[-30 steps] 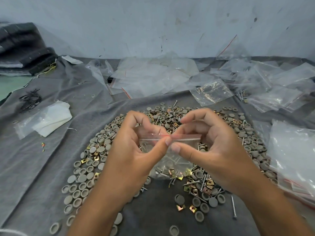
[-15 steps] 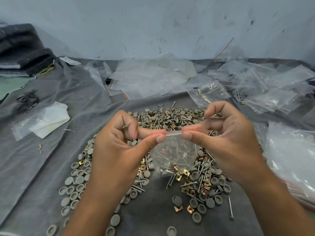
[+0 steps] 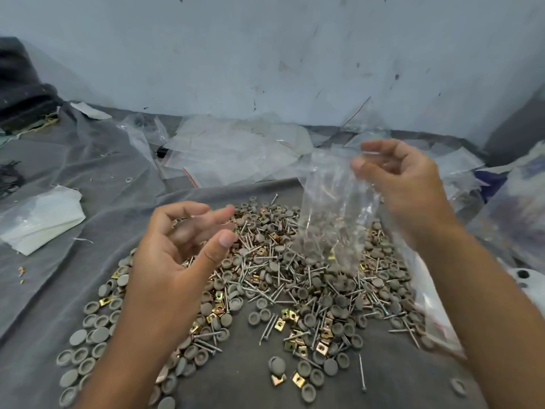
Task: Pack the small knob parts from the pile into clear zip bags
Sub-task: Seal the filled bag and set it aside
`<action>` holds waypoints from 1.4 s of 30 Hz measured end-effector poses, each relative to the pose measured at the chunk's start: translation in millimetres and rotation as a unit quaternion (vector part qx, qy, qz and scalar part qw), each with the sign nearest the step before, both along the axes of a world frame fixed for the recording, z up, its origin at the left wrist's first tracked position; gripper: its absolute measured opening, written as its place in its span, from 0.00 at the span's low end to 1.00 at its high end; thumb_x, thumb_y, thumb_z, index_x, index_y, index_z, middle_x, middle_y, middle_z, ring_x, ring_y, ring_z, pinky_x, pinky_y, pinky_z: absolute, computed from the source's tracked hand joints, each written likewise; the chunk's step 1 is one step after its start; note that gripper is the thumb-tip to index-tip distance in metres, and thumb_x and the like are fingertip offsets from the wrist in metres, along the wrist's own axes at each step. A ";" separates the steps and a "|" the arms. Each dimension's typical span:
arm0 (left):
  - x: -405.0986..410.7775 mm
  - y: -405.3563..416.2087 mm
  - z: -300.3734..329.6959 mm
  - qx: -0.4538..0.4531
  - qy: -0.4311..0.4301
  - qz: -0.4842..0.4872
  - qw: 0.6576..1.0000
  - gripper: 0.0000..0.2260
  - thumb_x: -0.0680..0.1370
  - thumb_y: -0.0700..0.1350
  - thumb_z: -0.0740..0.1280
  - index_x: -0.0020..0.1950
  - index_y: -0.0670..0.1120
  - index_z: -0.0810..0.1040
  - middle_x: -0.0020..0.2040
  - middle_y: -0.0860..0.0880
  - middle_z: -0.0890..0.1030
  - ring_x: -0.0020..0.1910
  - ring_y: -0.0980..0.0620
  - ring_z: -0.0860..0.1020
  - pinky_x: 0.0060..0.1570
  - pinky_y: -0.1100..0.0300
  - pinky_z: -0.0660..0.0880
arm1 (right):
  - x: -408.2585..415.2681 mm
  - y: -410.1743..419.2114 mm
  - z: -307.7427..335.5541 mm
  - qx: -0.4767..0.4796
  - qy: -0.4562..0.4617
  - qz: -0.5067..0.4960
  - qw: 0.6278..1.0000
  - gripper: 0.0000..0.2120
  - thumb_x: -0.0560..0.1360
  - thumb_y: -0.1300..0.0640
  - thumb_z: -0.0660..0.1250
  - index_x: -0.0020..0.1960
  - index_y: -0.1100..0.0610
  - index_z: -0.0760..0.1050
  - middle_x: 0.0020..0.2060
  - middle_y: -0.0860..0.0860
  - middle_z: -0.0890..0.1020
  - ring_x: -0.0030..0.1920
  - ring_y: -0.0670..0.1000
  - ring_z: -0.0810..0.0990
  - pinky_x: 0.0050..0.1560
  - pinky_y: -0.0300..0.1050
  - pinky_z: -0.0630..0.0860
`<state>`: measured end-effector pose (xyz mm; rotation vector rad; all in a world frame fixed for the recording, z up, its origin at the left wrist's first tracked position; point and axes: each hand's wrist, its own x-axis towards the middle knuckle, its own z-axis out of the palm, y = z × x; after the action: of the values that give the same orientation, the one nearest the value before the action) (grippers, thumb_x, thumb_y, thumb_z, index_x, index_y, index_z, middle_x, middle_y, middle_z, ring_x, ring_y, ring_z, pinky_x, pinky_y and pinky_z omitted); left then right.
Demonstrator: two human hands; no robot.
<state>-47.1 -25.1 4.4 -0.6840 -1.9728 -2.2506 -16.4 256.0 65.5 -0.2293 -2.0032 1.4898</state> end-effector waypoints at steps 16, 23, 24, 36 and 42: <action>3.7 -0.2 -1.2 -0.086 0.013 0.028 0.996 0.10 0.80 0.58 0.66 0.58 0.57 0.73 0.52 0.56 0.86 0.53 0.57 0.84 0.52 0.55 0.75 | 25.6 149.5 1.2 0.268 -0.307 -0.057 0.911 0.06 0.78 0.52 0.72 0.53 0.44 0.78 0.49 0.48 0.84 0.47 0.49 0.83 0.45 0.42 0.76; 4.1 4.1 -4.5 -0.094 0.027 0.014 0.995 0.11 0.79 0.55 0.65 0.60 0.55 0.72 0.51 0.55 0.86 0.50 0.56 0.84 0.49 0.58 0.78 | 143.4 105.1 -71.5 0.397 -0.517 0.031 0.758 0.30 0.68 0.34 0.76 0.63 0.35 0.65 0.60 0.32 0.70 0.61 0.39 0.72 0.64 0.36 0.68; 5.4 5.4 -5.3 -0.096 0.027 0.007 0.995 0.11 0.80 0.55 0.65 0.60 0.55 0.72 0.51 0.55 0.86 0.50 0.56 0.84 0.49 0.61 0.79 | 148.6 100.9 -75.0 0.386 -0.490 0.014 0.781 0.23 0.70 0.39 0.77 0.59 0.36 0.69 0.58 0.33 0.74 0.60 0.41 0.75 0.63 0.39 0.70; 13.7 8.3 -7.4 -0.154 0.036 -0.019 0.987 0.20 0.75 0.68 0.64 0.62 0.60 0.71 0.52 0.60 0.85 0.52 0.58 0.83 0.51 0.50 0.76 | 153.5 115.2 -43.0 0.285 -0.546 0.016 0.787 0.50 0.48 0.26 0.78 0.67 0.31 0.64 0.61 0.36 0.76 0.60 0.42 0.79 0.63 0.47 0.76; 19.3 10.7 -3.8 -0.163 0.030 -0.028 0.986 0.21 0.75 0.68 0.63 0.63 0.60 0.71 0.53 0.61 0.85 0.53 0.60 0.83 0.50 0.52 0.75 | 187.3 130.3 -65.1 0.270 -0.562 0.000 0.782 0.37 0.68 0.62 0.80 0.66 0.35 0.66 0.62 0.45 0.78 0.56 0.48 0.79 0.54 0.43 0.79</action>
<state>-27.8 -14.4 0.7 -0.8358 -2.3443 -1.9255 170.9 386.2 0.4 -1.0555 -3.2303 0.6568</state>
